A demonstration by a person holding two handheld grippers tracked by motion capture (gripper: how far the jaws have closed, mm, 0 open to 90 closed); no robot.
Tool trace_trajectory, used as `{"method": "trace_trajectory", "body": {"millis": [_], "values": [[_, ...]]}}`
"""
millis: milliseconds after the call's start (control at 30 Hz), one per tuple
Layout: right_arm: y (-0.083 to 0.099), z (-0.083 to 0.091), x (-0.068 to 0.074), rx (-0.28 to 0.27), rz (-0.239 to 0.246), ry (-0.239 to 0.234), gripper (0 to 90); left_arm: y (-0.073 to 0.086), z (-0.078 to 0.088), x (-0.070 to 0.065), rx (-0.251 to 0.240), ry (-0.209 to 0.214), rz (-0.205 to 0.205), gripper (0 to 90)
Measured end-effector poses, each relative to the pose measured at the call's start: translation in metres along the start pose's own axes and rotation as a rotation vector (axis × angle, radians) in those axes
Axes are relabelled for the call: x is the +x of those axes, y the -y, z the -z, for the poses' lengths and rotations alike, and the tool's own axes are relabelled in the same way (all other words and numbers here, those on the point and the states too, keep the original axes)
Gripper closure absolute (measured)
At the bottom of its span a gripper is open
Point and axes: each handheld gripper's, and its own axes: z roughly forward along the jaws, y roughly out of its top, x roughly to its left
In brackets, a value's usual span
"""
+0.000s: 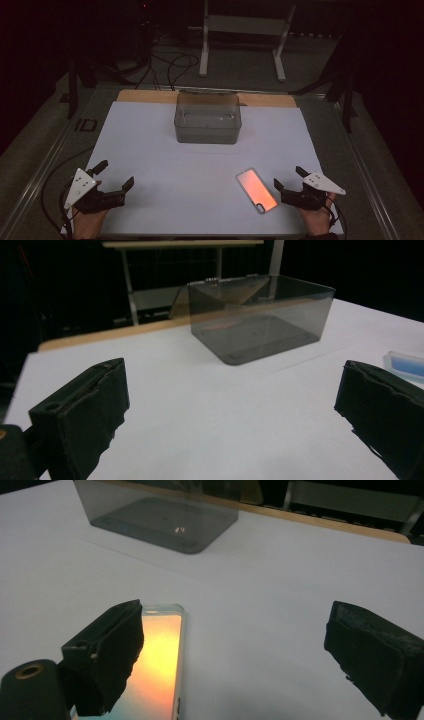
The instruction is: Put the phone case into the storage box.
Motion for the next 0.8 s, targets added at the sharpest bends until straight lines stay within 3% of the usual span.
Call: {"method": "trace_trajectory", "body": {"millis": [533, 800], "values": [[0.002, -0.002, -0.001, -0.001, 0.001, 0.012, 9.2, -0.007, -0.007, -0.005, 0.028, 0.006, 0.001, 2.5], [0.002, -0.002, -0.002, -0.006, 0.003, 0.013, 9.2, -0.019, -0.020, -0.014, 0.041, 0.057, -0.023, 0.7]]}}
